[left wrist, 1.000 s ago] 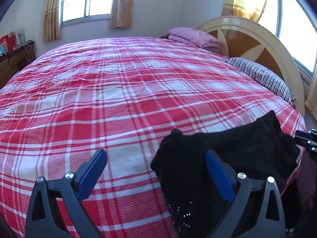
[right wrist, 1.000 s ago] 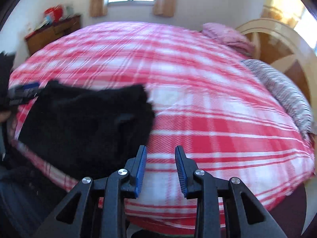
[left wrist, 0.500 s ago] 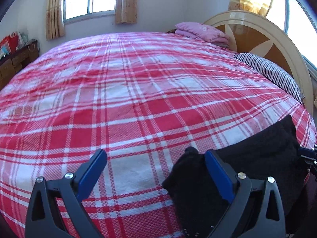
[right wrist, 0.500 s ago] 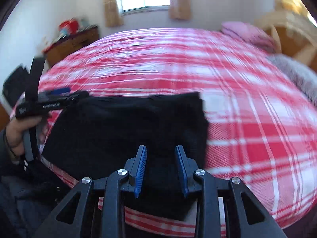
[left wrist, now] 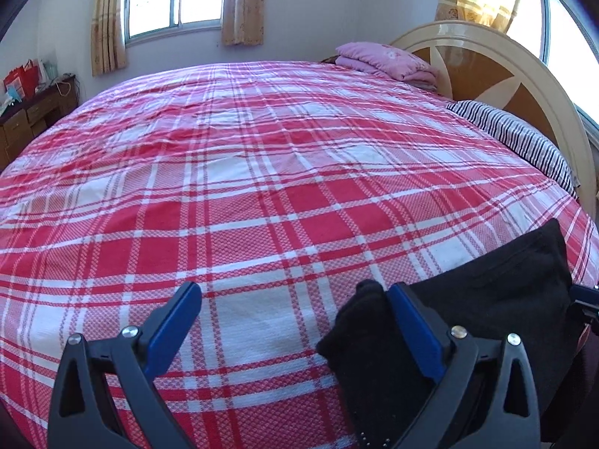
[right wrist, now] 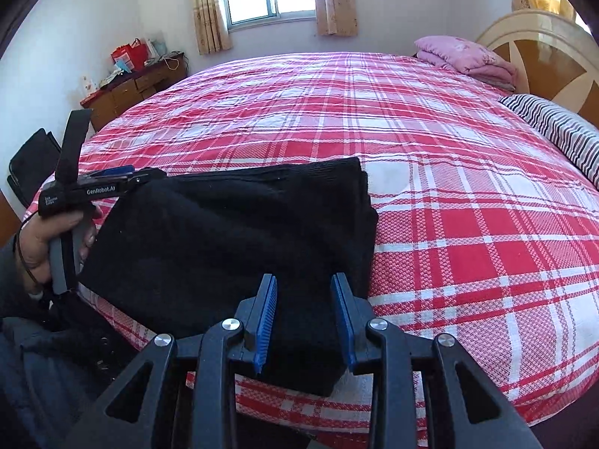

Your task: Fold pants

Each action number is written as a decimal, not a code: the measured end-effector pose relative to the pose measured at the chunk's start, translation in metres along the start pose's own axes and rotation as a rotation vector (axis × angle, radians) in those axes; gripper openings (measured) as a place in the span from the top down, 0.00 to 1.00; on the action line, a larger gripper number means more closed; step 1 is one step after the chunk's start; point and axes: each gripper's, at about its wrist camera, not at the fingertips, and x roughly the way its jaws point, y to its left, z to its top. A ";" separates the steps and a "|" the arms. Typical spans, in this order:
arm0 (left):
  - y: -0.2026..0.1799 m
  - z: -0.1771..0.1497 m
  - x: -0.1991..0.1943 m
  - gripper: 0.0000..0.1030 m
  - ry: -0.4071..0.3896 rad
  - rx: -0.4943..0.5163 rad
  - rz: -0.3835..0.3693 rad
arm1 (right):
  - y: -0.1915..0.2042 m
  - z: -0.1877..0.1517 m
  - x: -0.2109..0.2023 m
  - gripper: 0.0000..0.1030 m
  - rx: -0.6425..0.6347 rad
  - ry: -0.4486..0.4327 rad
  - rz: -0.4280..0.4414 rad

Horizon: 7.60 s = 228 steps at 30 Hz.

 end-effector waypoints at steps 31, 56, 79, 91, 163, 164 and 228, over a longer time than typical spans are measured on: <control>-0.016 -0.037 -0.014 0.01 0.110 -0.040 -0.246 | -0.042 0.014 0.018 0.52 0.238 0.039 0.067; 0.010 -0.023 -0.030 0.77 0.085 -0.153 -0.481 | 0.002 0.046 0.009 0.76 0.150 -0.013 0.266; 0.231 -0.007 -0.092 0.78 -0.146 -0.308 0.045 | 0.233 0.227 0.186 0.76 -0.197 0.007 0.550; 0.269 -0.034 -0.047 0.36 -0.057 -0.350 0.119 | 0.222 0.216 0.256 0.73 -0.038 0.148 0.586; 0.101 0.032 -0.189 0.00 -0.330 -0.092 0.191 | 0.115 0.121 -0.065 0.35 -0.122 -0.360 0.114; 0.101 0.032 -0.190 0.00 -0.332 -0.090 0.190 | 0.116 0.119 -0.066 0.35 -0.123 -0.363 0.114; 0.083 0.027 -0.186 0.00 -0.323 -0.074 0.261 | 0.122 0.108 -0.068 0.34 -0.152 -0.379 0.071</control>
